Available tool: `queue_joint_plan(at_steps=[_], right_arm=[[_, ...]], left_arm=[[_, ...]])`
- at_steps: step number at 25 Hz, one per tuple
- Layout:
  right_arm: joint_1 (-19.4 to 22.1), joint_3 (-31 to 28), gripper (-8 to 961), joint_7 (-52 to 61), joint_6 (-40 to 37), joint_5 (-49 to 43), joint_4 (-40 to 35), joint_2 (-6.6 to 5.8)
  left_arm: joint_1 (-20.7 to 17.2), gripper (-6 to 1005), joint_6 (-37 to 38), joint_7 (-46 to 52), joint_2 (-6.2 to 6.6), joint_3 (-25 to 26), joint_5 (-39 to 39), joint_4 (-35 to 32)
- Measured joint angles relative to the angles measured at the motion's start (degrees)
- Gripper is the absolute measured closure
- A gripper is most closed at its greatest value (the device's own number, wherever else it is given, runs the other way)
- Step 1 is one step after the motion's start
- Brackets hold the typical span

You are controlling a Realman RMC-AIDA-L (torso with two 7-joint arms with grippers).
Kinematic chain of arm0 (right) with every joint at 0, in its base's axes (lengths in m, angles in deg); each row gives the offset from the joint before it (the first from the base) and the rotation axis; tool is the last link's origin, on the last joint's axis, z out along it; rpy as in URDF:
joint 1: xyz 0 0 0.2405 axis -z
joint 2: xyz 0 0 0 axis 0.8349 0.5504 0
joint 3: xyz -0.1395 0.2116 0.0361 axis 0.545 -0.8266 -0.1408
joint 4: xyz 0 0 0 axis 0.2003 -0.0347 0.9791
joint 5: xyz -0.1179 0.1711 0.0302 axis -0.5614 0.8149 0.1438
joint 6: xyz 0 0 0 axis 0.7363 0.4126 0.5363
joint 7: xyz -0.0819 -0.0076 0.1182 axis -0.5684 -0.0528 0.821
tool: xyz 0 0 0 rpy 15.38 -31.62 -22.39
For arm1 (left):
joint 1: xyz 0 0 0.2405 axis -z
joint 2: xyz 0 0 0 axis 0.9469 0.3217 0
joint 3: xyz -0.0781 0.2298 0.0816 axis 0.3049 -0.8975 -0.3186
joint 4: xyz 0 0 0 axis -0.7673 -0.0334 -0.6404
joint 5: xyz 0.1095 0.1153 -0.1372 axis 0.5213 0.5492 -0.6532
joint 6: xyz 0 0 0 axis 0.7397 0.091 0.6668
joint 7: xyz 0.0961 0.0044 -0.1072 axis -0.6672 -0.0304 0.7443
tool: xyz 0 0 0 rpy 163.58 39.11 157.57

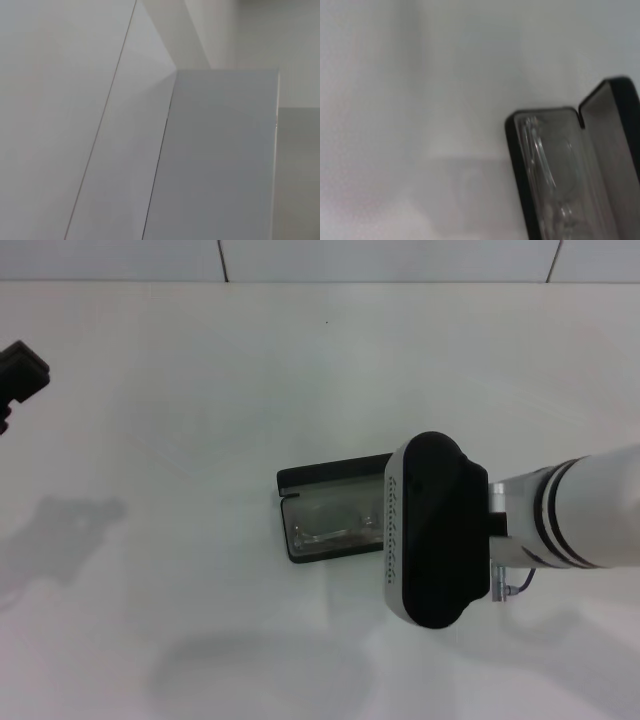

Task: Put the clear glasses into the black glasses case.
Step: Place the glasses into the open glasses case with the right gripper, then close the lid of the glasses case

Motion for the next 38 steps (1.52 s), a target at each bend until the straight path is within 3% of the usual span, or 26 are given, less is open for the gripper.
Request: queue_joint_plan(at_steps=[6, 11, 15, 18, 20, 22, 24, 27, 28, 33, 35, 38], right_arm=[[1.64, -1.97, 951, -0.14, -1.65, 4.17, -4.84, -0.09], [5.61, -9.99, 950, -2.56, -6.02, 10.73, -10.18, -0.39], [10.31, -22.10, 949, -9.79, -11.98, 24.24, -14.25, -0.39], [12.80, -37.62, 948, -16.66, -20.79, 38.64, -14.95, -0.26], [12.85, -50.70, 948, -21.00, -28.07, 47.53, -11.53, -0.26], [12.61, -64.05, 947, -24.85, -35.07, 56.77, -5.99, -0.36], [12.37, -77.23, 947, -27.72, -42.07, 65.77, 0.60, -0.75], [11.96, -94.85, 946, -29.53, -50.61, 72.41, 7.85, -1.85], [12.56, -98.09, 946, -30.58, -51.49, 72.50, 8.62, -2.19], [15.20, -103.31, 871, -36.05, -51.69, 72.02, 13.22, -2.45], [16.19, -104.60, 793, -38.68, -51.76, 72.30, 15.99, -2.84], [17.81, -105.18, 677, -43.96, -51.74, 71.46, 19.85, -3.15]], left_arm=[[0.40, 937, 0.00, 0.94, 0.17, 0.00, 0.02, -0.35], [2.56, 937, -0.58, 2.31, 0.37, 0.00, 0.09, -0.06], [5.56, 937, -3.32, 5.30, 0.33, 0.01, 1.55, -0.14], [8.39, 923, -5.66, 7.73, 0.09, 0.02, 3.96, -0.54], [10.87, 910, -7.27, 8.94, -0.26, -0.02, 6.17, -0.61], [13.44, 896, -9.20, 9.43, -1.10, -0.03, 8.58, -0.61], [15.80, 750, -11.97, 9.69, -2.32, -0.06, 11.42, -0.60], [19.53, 758, -16.74, 9.97, -4.55, -0.35, 17.08, -0.62], [20.53, 761, -18.23, 9.97, -5.42, -0.45, 19.10, -0.63], [22.68, 765, -24.84, 9.64, -8.67, -0.52, 27.20, -0.27], [24.18, 765, -28.42, 9.23, -10.27, -0.56, 31.00, -0.17], [25.92, 765, -32.46, 8.30, -11.11, -2.12, 32.75, 1.54]])
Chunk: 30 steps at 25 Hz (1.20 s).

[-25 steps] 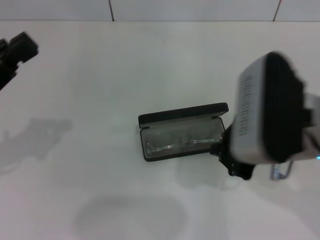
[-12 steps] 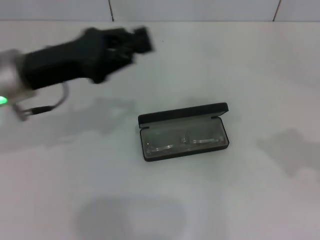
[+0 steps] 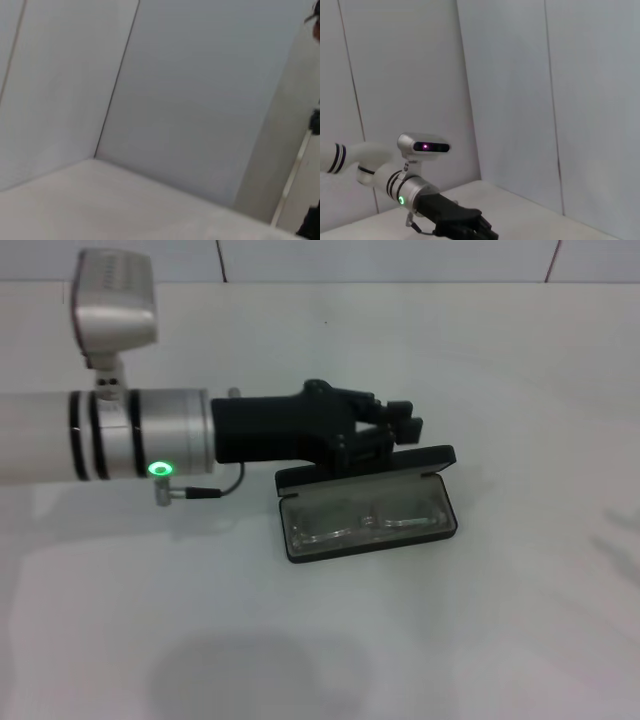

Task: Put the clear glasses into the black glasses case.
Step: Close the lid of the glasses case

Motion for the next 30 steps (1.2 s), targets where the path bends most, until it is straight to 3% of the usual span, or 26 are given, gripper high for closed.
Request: queue_joint_plan(at_steps=[3, 8, 30], right_arm=[[0.16, -2.42, 636, -3.18, 0.05, -0.41, 4.69, 0.07], [-0.67, -5.55, 634, -6.19, 0.04, 0.12, 11.70, -0.24], [-2.98, -4.74, 633, -12.43, 0.02, -0.78, 21.26, -0.39]], left_arm=[[2.00, 764, -4.45, -1.80, 0.05, -1.51, -0.33, 3.72], [1.26, 763, -7.53, -3.17, 0.02, -1.54, -0.44, 4.31], [0.70, 759, -15.22, -5.06, -0.03, -2.84, 1.97, 9.40]])
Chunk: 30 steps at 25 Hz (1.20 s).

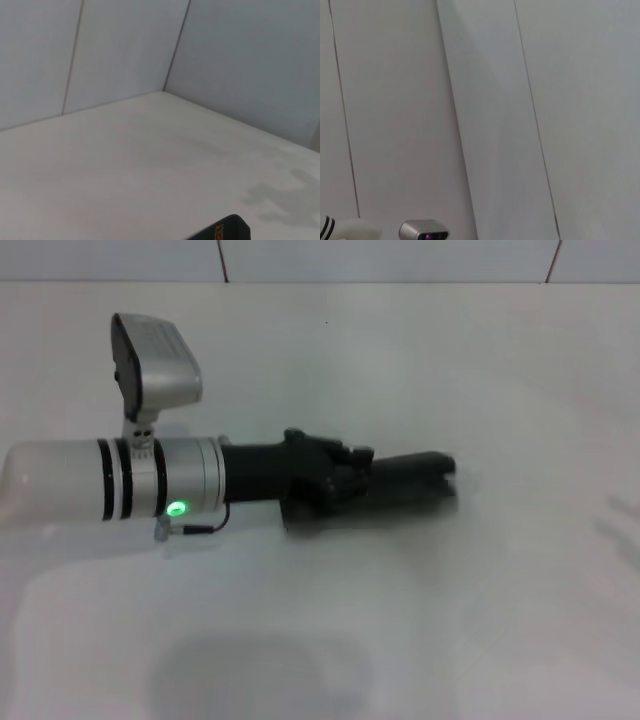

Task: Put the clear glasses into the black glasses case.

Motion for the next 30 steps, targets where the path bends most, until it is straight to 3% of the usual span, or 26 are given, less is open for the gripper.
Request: queue_joint_plan(at_steps=[10, 17, 23, 26, 30], right_arm=[[-0.03, 0.37, 633, -0.50, 0.00, -0.10, 1.49, -0.15], [-0.38, 0.20, 633, -0.89, 0.07, -5.23, 1.57, -0.01], [-2.99, 8.37, 616, -5.70, 0.10, -9.80, 4.12, 0.95], [-4.18, 13.40, 599, -9.17, 0.01, -9.10, 6.37, 1.54], [-6.58, 18.72, 577, -13.95, 0.11, -7.78, 10.22, 2.88]], left_arm=[[-0.52, 757, 2.73, -1.23, -0.24, -6.09, -0.77, -0.88], [-2.77, 756, 16.25, 0.08, 0.31, -5.79, -6.33, -8.03], [-9.56, 748, 31.17, 7.04, 2.62, -5.63, -6.72, -21.94], [-11.74, 729, 38.97, 4.31, 3.88, -3.53, -9.23, -22.95], [-14.08, 702, 43.10, 4.08, 4.84, 0.58, -10.39, -22.78]])
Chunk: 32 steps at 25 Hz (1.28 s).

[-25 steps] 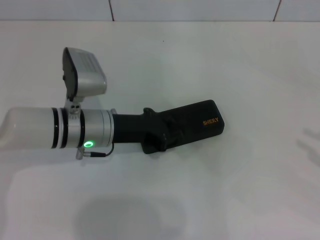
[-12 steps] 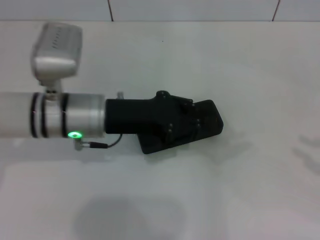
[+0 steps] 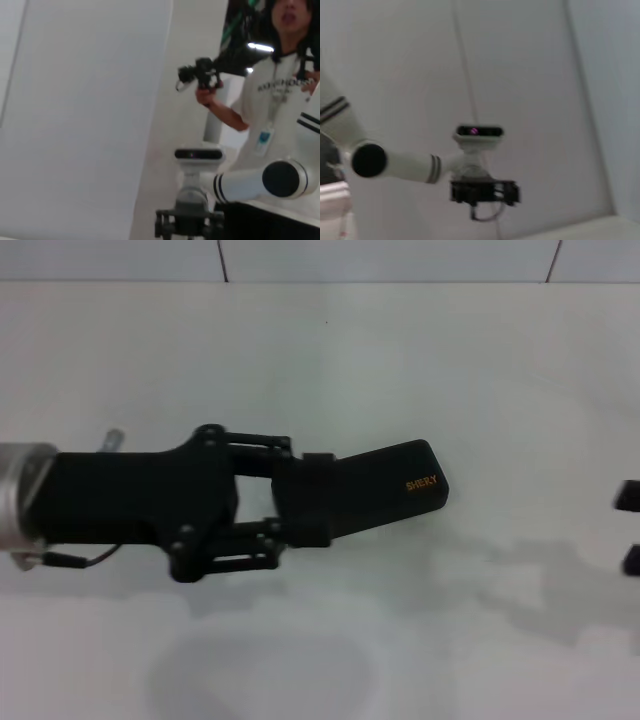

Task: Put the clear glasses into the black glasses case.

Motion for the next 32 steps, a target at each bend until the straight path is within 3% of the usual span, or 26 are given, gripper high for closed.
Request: queue_joint_plan(at_steps=[2, 6, 10, 14, 19, 32], right_arm=[[-1.44, 2.40, 543, -2.25, 0.11, 1.24, 3.59, 0.24], [-4.40, 5.28, 433, -8.30, 0.44, 3.18, 11.11, 0.54], [-8.47, 5.73, 317, -13.08, 2.86, 3.71, 18.67, 0.50], [-10.86, 6.65, 184, -14.33, 4.19, 3.65, 21.51, 0.54], [-13.11, 8.61, 124, -14.83, 4.83, 4.11, 23.63, 0.67], [-13.33, 8.74, 122, -24.68, 5.13, 6.85, 29.81, 0.62]], left_arm=[[-1.36, 689, 0.68, 0.10, 0.11, 1.11, -0.72, -0.04], [-3.30, 545, 1.08, 0.52, -0.13, 2.20, -2.05, -0.40], [-3.88, 395, 1.02, 0.67, 1.17, 2.22, -1.37, 0.61], [-4.61, 240, 0.85, -0.13, 1.96, 3.22, -0.21, 0.83], [-4.89, 225, 0.82, -1.00, 1.93, 6.96, 3.39, 0.91], [-5.81, 225, 0.82, -2.41, 1.53, 7.25, 3.97, 1.28]])
